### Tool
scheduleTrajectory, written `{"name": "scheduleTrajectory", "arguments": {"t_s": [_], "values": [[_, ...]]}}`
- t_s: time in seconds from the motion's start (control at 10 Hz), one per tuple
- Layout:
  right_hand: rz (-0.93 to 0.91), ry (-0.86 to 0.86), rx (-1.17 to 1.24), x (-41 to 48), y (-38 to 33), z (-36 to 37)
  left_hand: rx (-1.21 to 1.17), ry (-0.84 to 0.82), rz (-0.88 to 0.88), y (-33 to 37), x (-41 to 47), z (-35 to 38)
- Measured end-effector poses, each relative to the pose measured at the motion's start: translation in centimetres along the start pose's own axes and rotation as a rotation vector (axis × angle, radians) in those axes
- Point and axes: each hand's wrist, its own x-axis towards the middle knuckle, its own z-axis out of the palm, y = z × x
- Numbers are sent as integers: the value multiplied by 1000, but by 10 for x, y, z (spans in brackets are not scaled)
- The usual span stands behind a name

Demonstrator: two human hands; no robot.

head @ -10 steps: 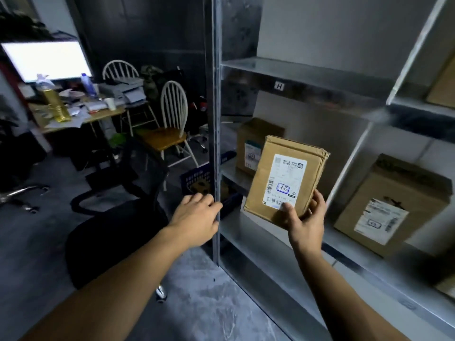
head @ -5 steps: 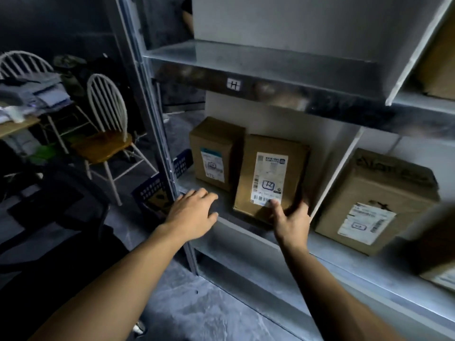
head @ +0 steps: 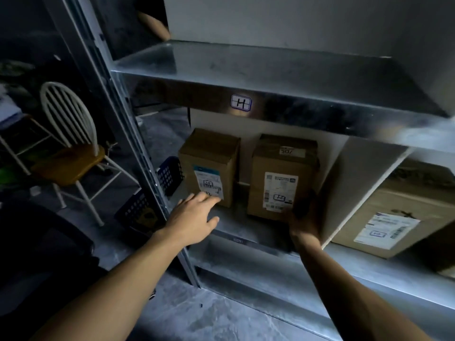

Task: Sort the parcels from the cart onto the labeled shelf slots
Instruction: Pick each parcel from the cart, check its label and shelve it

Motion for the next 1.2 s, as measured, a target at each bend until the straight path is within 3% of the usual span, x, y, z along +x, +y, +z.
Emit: {"name": "scheduleTrajectory", "arguments": {"t_s": [0.5, 0.7, 0.9, 1.2], "values": [[129, 1, 56, 5, 12, 13, 14, -81, 166, -17, 22, 8], [162, 32, -133, -21, 7, 14, 1, -109, 229, -16, 23, 10], [36, 154, -432, -68, 18, 10, -27, -139, 333, 0, 15, 26], [-206, 119, -660, -115, 40, -67, -10, -170, 504, 80, 2, 43]]}}
